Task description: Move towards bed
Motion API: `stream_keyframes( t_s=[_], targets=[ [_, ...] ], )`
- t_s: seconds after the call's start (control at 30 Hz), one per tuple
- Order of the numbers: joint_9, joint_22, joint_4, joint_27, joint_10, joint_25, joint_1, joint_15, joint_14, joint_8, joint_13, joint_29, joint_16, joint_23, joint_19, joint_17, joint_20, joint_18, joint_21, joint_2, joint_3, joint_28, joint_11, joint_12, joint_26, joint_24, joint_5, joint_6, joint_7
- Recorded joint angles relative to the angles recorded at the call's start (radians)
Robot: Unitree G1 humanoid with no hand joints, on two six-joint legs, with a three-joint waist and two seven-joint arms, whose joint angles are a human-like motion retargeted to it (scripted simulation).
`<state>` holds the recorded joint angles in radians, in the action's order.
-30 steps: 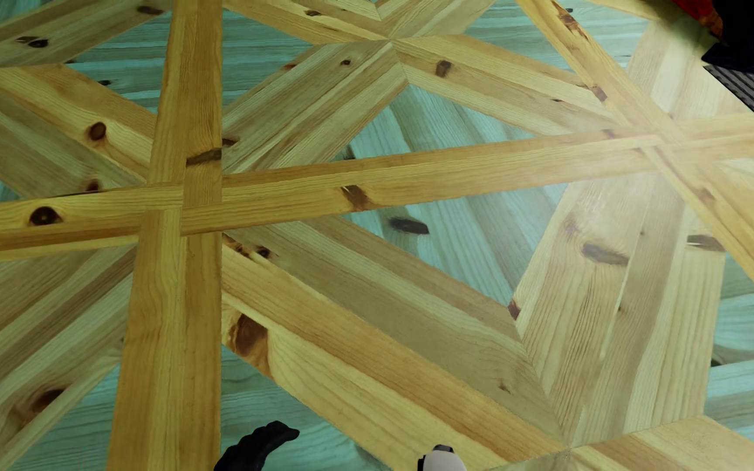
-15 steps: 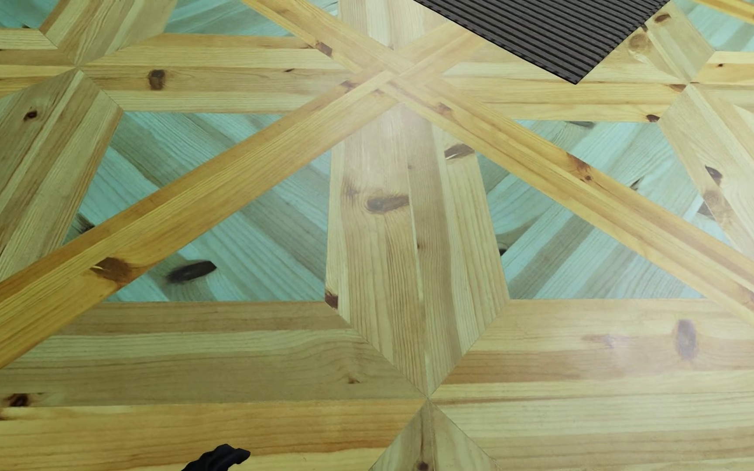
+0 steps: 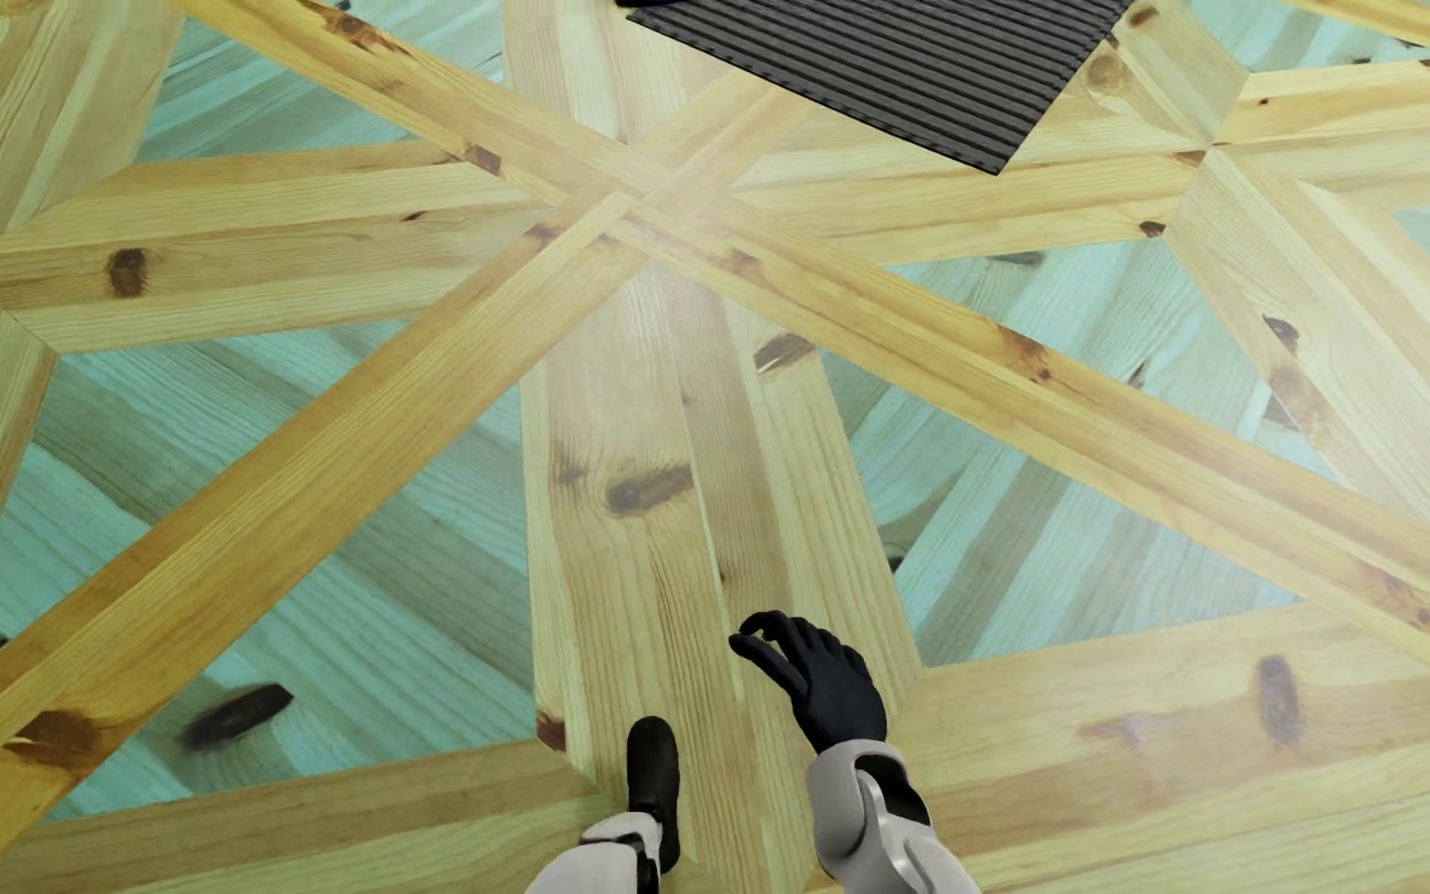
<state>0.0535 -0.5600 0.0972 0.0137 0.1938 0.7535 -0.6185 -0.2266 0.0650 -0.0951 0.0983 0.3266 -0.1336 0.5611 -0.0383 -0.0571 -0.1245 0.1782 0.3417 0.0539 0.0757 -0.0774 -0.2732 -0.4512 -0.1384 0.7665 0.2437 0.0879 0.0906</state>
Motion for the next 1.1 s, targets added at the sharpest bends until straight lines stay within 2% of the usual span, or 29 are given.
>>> stream_keyframes(
  t_s=[0.03,0.1,0.17,0.2,0.23,0.27,0.3,0.33,0.37,0.4,0.43,0.5,0.53,0.57,0.6,0.63,0.7,0.73,0.77,0.8,0.83,0.87,0.9,0.93,0.97,1.0,1.03,1.07,1.1],
  targets=[
    [-0.009,-0.015,-0.020,-0.005,-0.012,0.009,0.005,-0.002,-0.008,-0.019,0.018,-0.029,0.010,0.044,0.000,-0.002,0.021,0.022,0.035,0.040,0.009,0.007,0.008,-0.002,-0.011,0.010,-0.004,-0.009,-0.023],
    [-0.024,-0.056,-0.053,-0.036,0.106,0.053,0.003,0.018,-0.132,-0.044,0.044,-0.099,0.047,0.182,0.004,-0.015,0.085,-0.101,0.101,0.116,0.023,-0.013,0.001,0.010,-0.042,0.010,-0.021,-0.031,-0.030],
    [-0.035,-0.107,-0.089,-0.129,0.214,0.071,0.021,0.105,-0.135,-0.041,0.020,-0.150,0.078,0.345,0.041,-0.008,0.150,-0.142,0.099,0.156,0.032,-0.043,-0.060,0.053,-0.076,0.010,-0.049,-0.071,-0.009],
    [-0.037,-0.120,-0.112,-0.178,0.234,0.062,0.043,0.185,-0.106,-0.050,0.000,-0.172,0.095,0.413,0.091,-0.001,0.184,-0.149,0.086,0.142,0.035,-0.058,-0.132,0.078,-0.084,0.005,-0.066,-0.096,0.002],
    [-0.034,-0.120,-0.132,-0.206,0.243,0.067,0.065,0.267,-0.074,-0.068,-0.022,-0.215,0.113,0.451,0.194,-0.006,0.213,-0.154,0.097,0.097,0.037,-0.067,-0.246,0.119,-0.091,-0.005,-0.080,-0.122,0.019],
    [-0.030,-0.113,-0.146,-0.194,0.245,0.095,0.091,0.353,-0.042,-0.070,-0.037,-0.280,0.127,0.465,0.281,-0.030,0.230,-0.148,0.145,0.024,0.039,-0.081,-0.409,0.148,-0.078,-0.018,-0.093,-0.145,0.040],
    [-0.024,-0.104,-0.154,-0.148,0.252,0.139,0.115,0.429,-0.007,-0.002,-0.051,-0.339,0.137,0.448,0.286,-0.077,0.229,-0.134,0.214,-0.071,0.045,-0.090,-0.591,0.174,-0.058,-0.025,-0.122,-0.167,0.069],
    [-0.017,-0.114,-0.166,-0.099,0.259,0.170,0.143,0.432,0.028,0.033,-0.072,-0.364,0.141,0.401,0.286,-0.133,0.216,-0.117,0.269,-0.167,0.046,-0.112,-0.761,0.182,-0.008,-0.024,-0.161,-0.188,0.100],
    [-0.010,-0.120,-0.185,-0.071,0.254,0.162,0.185,0.373,0.060,0.014,-0.104,-0.357,0.140,0.339,0.287,-0.181,0.198,-0.100,0.287,-0.258,0.039,-0.125,-0.896,0.203,0.026,-0.015,-0.188,-0.209,0.125],
    [-0.004,-0.122,-0.211,-0.068,0.243,0.116,0.233,0.323,0.090,-0.020,-0.147,-0.330,0.137,0.277,0.293,-0.215,0.178,-0.090,0.267,-0.341,0.028,-0.134,-0.988,0.228,0.047,-0.005,-0.224,-0.231,0.143],
    [0.003,-0.141,-0.239,-0.078,0.229,0.046,0.284,0.275,0.116,-0.027,-0.200,-0.293,0.130,0.221,0.238,-0.241,0.166,-0.083,0.221,-0.420,0.015,-0.140,-1.034,0.263,0.063,0.007,-0.277,-0.250,0.155],
    [0.012,-0.176,-0.293,-0.134,0.220,-0.072,0.374,0.132,0.160,-0.027,-0.294,-0.217,0.120,0.139,0.105,-0.244,0.146,-0.087,0.114,-0.548,-0.020,-0.134,-0.980,0.327,0.066,0.036,-0.359,-0.276,0.152],
    [0.014,-0.184,-0.314,-0.170,0.220,-0.099,0.413,0.073,0.180,-0.033,-0.329,-0.171,0.119,0.123,0.076,-0.219,0.134,-0.092,0.076,-0.593,-0.040,-0.130,-0.894,0.354,0.055,0.051,-0.366,-0.283,0.142],
    [0.014,-0.187,-0.329,-0.196,0.214,-0.110,0.453,0.048,0.195,-0.050,-0.353,-0.141,0.115,0.114,0.082,-0.202,0.125,-0.099,0.049,-0.623,-0.060,-0.126,-0.774,0.379,0.049,0.059,-0.348,-0.284,0.130],
    [0.011,-0.187,-0.339,-0.212,0.197,-0.109,0.495,0.055,0.204,-0.064,-0.366,-0.130,0.108,0.113,0.063,-0.190,0.115,-0.106,0.038,-0.640,-0.078,-0.123,-0.628,0.400,0.050,0.062,-0.322,-0.281,0.118],
    [0.007,-0.188,-0.346,-0.217,0.178,-0.101,0.536,0.100,0.211,-0.077,-0.368,-0.138,0.099,0.127,0.068,-0.184,0.097,-0.113,0.042,-0.651,-0.093,-0.127,-0.474,0.413,0.062,0.062,-0.300,-0.275,0.108],
    [-0.005,-0.184,-0.357,-0.208,0.126,-0.074,0.612,0.231,0.215,0.017,-0.363,-0.179,0.069,0.162,0.065,-0.169,0.049,-0.131,0.056,-0.653,-0.117,-0.116,-0.153,0.443,0.082,0.068,-0.308,-0.261,0.090],
    [-0.011,-0.180,-0.364,-0.204,0.104,-0.062,0.651,0.261,0.218,0.062,-0.363,-0.196,0.054,0.178,0.083,-0.159,0.023,-0.134,0.052,-0.638,-0.127,-0.107,-0.001,0.456,0.087,0.072,-0.303,-0.252,0.076],
    [-0.017,-0.178,-0.370,-0.202,0.093,-0.054,0.687,0.256,0.225,0.055,-0.367,-0.203,0.045,0.192,0.128,-0.148,0.001,-0.135,0.041,-0.633,-0.139,-0.100,0.091,0.466,0.090,0.075,-0.283,-0.241,0.058],
    [-0.023,-0.177,-0.376,-0.202,0.087,-0.048,0.720,0.236,0.232,0.028,-0.372,-0.204,0.040,0.204,0.138,-0.136,-0.016,-0.132,0.027,-0.629,-0.150,-0.096,0.116,0.473,0.088,0.075,-0.259,-0.228,0.036],
    [-0.028,-0.179,-0.376,-0.203,0.082,-0.043,0.753,0.270,0.233,-0.026,-0.378,-0.203,0.035,0.218,0.104,-0.121,-0.029,-0.125,0.012,-0.626,-0.161,-0.092,0.085,0.475,0.083,0.071,-0.223,-0.214,0.007],
    [-0.034,-0.185,-0.368,-0.206,0.080,-0.037,0.787,0.346,0.229,-0.081,-0.383,-0.201,0.032,0.236,0.040,-0.103,-0.040,-0.114,-0.004,-0.627,-0.170,-0.089,0.036,0.473,0.075,0.065,-0.183,-0.196,-0.022],
    [-0.039,-0.195,-0.357,-0.212,0.091,-0.030,0.815,0.406,0.203,-0.079,-0.384,-0.200,0.031,0.259,0.008,-0.086,-0.050,-0.105,-0.020,-0.622,-0.175,-0.087,-0.009,0.466,0.065,0.059,-0.167,-0.176,-0.041],
    [-0.041,-0.209,-0.338,-0.221,0.115,-0.021,0.833,0.411,0.161,-0.057,-0.377,-0.202,0.030,0.290,-0.008,-0.069,-0.055,-0.094,-0.034,-0.616,-0.179,-0.085,-0.058,0.451,0.050,0.055,-0.156,-0.151,-0.055],
    [-0.040,-0.225,-0.316,-0.231,0.167,-0.010,0.831,0.377,0.092,-0.035,-0.361,-0.209,0.030,0.324,-0.025,-0.055,-0.062,-0.059,-0.047,-0.607,-0.183,-0.078,-0.105,0.431,0.030,0.054,-0.142,-0.123,-0.071],
    [-0.038,-0.242,-0.294,-0.238,0.254,0.002,0.806,0.329,-0.004,-0.011,-0.339,-0.218,0.025,0.353,-0.035,-0.042,-0.084,0.026,-0.061,-0.589,-0.186,-0.060,-0.138,0.414,0.016,0.058,-0.129,-0.096,-0.103],
    [-0.034,-0.253,-0.280,-0.239,0.378,0.012,0.759,0.281,-0.102,0.020,-0.315,-0.223,0.007,0.374,-0.042,-0.029,-0.132,0.068,-0.076,-0.569,-0.193,-0.023,-0.166,0.403,0.018,0.071,-0.124,-0.073,-0.115],
    [-0.028,-0.252,-0.257,-0.233,0.538,0.022,0.696,0.232,-0.211,0.054,-0.288,-0.218,-0.027,0.389,-0.047,-0.014,-0.203,0.069,-0.088,-0.546,-0.203,0.027,-0.193,0.397,0.041,0.094,-0.124,-0.054,-0.083],
    [-0.021,-0.231,-0.203,-0.225,0.702,0.034,0.620,0.186,-0.298,0.088,-0.258,-0.208,-0.072,0.399,-0.051,0.000,-0.274,0.070,-0.093,-0.520,-0.209,0.075,-0.218,0.391,0.075,0.118,-0.121,-0.037,-0.040]
  ],
)
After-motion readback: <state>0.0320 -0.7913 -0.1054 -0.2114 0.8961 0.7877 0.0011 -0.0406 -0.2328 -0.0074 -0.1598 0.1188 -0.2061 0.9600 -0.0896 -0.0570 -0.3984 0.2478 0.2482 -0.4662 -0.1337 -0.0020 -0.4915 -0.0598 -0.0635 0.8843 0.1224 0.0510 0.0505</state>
